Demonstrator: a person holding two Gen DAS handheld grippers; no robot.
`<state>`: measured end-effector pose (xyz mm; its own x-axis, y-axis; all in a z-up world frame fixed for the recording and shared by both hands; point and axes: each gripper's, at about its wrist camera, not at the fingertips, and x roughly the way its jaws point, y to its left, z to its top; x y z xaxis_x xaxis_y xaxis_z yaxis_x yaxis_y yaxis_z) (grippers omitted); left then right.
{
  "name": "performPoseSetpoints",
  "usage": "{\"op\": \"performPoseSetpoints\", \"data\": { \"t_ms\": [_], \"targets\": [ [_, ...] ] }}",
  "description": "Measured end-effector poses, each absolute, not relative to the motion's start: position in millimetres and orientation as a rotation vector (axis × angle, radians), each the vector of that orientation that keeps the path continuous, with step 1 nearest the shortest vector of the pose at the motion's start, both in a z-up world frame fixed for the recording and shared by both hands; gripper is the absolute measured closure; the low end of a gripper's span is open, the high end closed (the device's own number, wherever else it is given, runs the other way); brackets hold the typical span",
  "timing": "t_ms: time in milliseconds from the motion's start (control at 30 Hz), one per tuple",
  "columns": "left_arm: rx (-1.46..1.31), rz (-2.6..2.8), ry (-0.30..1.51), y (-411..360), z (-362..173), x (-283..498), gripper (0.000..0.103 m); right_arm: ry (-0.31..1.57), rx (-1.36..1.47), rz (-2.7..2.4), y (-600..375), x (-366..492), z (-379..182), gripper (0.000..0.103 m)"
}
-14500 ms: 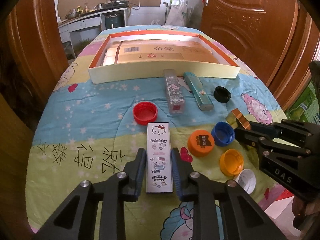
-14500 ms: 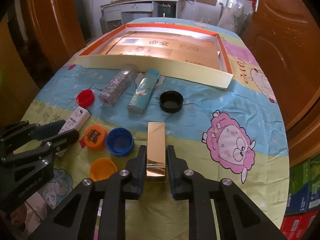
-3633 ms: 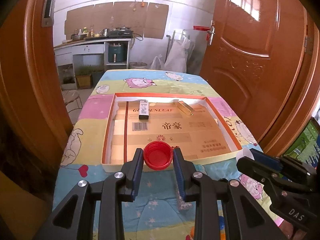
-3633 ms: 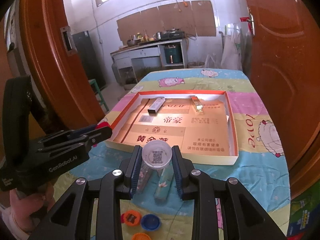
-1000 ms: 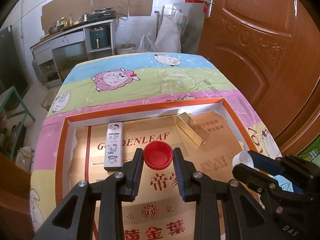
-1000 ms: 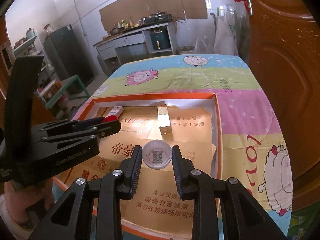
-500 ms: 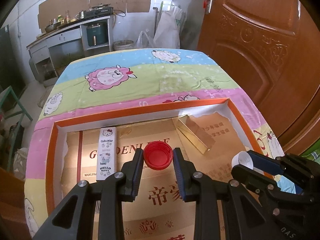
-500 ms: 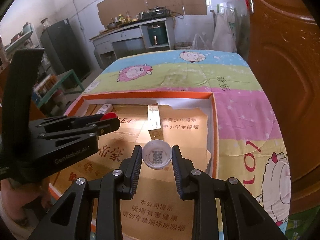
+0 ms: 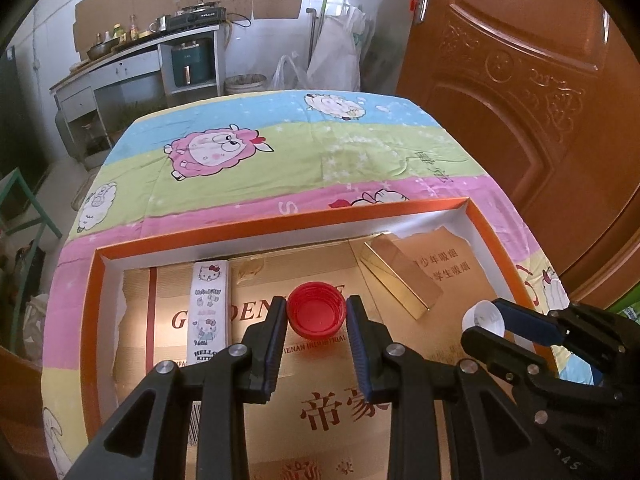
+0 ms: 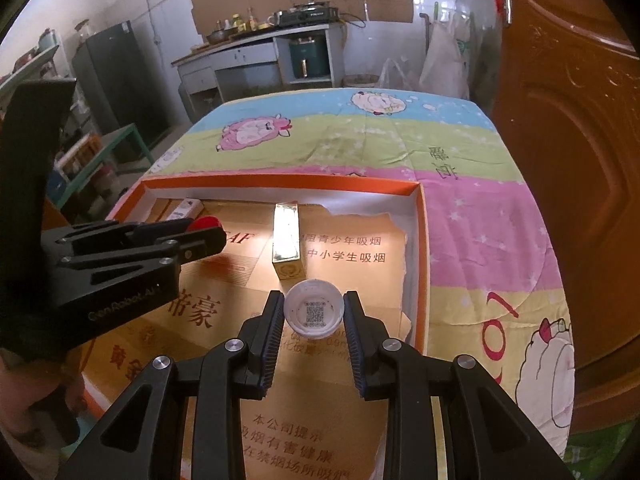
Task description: Organize rigid objects
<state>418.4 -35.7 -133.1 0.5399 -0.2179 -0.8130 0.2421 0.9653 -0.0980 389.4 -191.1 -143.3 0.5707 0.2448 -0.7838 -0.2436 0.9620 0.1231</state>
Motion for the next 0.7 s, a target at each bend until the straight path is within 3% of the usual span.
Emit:
{"op": "performPoseSetpoints", "data": {
  "t_ms": [700],
  "targets": [
    [0.039, -0.282, 1.029, -43, -147, 433, 0.072, 0.956, -0.023, 0.273, -189, 401, -153, 0.072]
  ]
}}
